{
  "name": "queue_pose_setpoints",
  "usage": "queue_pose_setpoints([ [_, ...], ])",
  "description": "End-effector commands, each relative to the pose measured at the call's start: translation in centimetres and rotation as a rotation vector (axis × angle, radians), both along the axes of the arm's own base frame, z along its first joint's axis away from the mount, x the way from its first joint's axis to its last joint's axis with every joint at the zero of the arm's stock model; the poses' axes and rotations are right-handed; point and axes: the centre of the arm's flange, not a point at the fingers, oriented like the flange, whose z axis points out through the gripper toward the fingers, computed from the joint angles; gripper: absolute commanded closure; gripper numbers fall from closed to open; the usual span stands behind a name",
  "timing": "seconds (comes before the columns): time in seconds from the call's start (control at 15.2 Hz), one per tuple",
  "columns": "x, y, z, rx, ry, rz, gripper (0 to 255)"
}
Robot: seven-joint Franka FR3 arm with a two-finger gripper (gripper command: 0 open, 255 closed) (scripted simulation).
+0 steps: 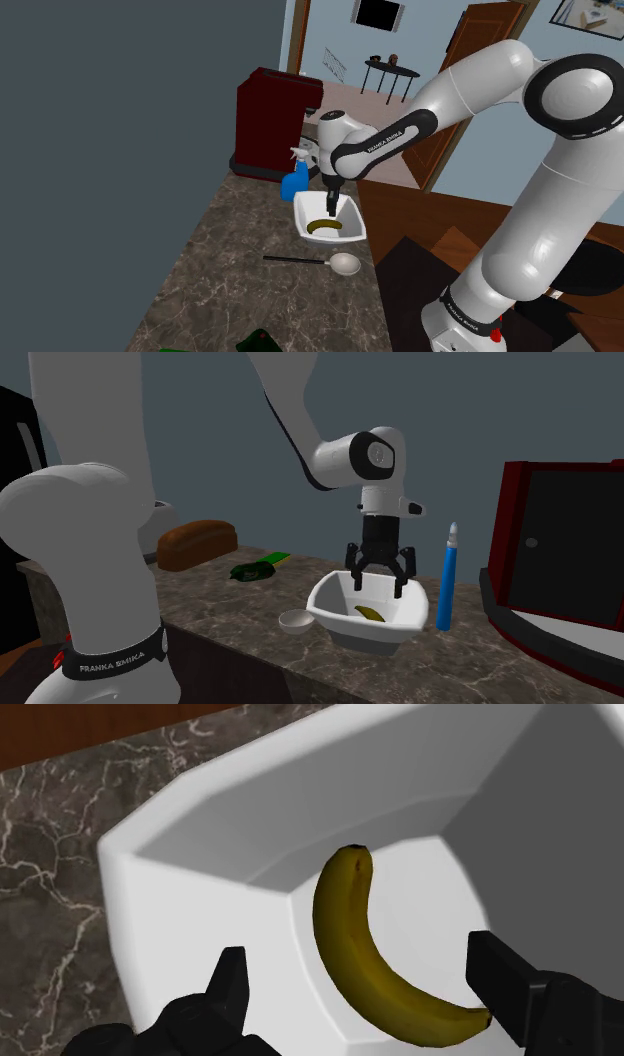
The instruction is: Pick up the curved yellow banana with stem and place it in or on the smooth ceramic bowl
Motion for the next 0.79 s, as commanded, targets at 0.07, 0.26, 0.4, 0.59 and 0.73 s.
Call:
queue_pose_setpoints([
  [0.07, 0.0, 0.0, 0.0, 0.000, 0.000, 0.000, 0],
  [0.26, 0.6, 0.9, 3.8, 0.000, 0.000, 0.000, 0],
  [0.4, 0.8, 1.1, 4.8, 0.000, 0.000, 0.000, 0],
  [0.59, 0.7, 1.1, 4.8, 0.000, 0.000, 0.000, 0],
  [0.73, 0.8, 1.1, 4.8, 0.000, 0.000, 0.000, 0],
])
